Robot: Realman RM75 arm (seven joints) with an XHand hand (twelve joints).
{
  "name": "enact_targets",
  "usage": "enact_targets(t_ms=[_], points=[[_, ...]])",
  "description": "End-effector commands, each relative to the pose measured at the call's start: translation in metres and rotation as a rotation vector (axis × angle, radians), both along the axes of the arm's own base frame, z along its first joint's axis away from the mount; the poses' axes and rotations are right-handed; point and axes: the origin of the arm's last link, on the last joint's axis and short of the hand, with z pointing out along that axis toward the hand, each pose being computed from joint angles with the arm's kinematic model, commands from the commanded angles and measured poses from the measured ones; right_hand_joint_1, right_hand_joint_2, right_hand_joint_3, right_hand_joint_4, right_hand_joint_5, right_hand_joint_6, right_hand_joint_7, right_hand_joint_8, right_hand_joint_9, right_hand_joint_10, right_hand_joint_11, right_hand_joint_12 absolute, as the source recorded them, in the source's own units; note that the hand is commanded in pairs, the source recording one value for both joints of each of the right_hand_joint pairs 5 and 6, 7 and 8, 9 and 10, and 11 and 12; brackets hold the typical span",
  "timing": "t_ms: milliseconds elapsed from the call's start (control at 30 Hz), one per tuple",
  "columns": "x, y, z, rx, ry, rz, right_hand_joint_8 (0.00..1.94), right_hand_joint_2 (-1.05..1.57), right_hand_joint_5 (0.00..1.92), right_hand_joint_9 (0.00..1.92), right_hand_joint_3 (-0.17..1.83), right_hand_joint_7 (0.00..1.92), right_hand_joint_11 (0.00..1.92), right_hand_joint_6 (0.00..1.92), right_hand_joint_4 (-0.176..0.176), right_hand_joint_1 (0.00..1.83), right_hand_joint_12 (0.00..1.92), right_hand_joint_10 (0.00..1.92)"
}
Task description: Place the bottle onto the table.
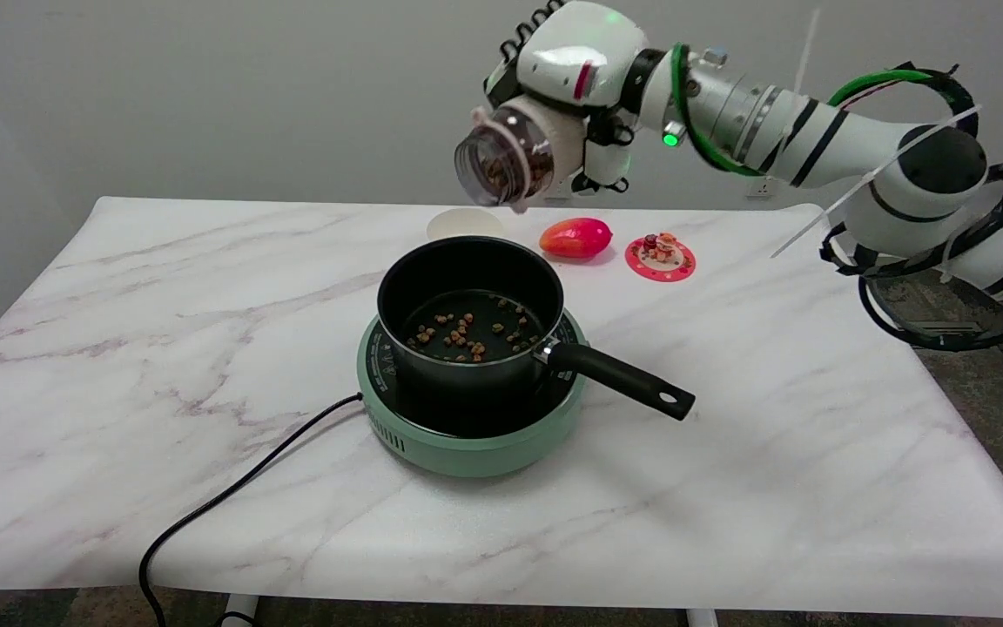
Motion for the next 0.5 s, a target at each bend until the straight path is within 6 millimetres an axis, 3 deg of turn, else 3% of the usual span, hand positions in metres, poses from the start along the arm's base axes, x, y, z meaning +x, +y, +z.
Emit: enact_targets(t_ms=[33,200,267,300,500], points=[[0.005,0.003,0.119,-0.193,-0.666,-0.148,1.92,0.68,1.88,1.35,0.86,1.92,1.19,1.88,0.0,1.58,1.19,1.35],[-0.016,0.014,0.164,-0.233,-0.923,-0.206,1.92,0.64,1.87,1.35,0.89,1.92,1.19,1.87,0.0,1.59,1.19,1.35],[-0.02,0.022,0.139,-0.118,-0.971,-0.292,1.92,0.64,1.87,1.35,0.9,1.92,1.19,1.87,0.0,1.6,1.19,1.35],[-0.036,0.025,0.192,-0.264,-1.056,-0.222,1.92,0.64,1.87,1.35,0.9,1.92,1.19,1.87,0.0,1.6,1.19,1.35],[-0.078,0.051,0.231,-0.312,-1.245,-0.234,1.92,0.65,1.89,1.36,0.89,1.92,1.2,1.89,0.0,1.6,1.2,1.36]])
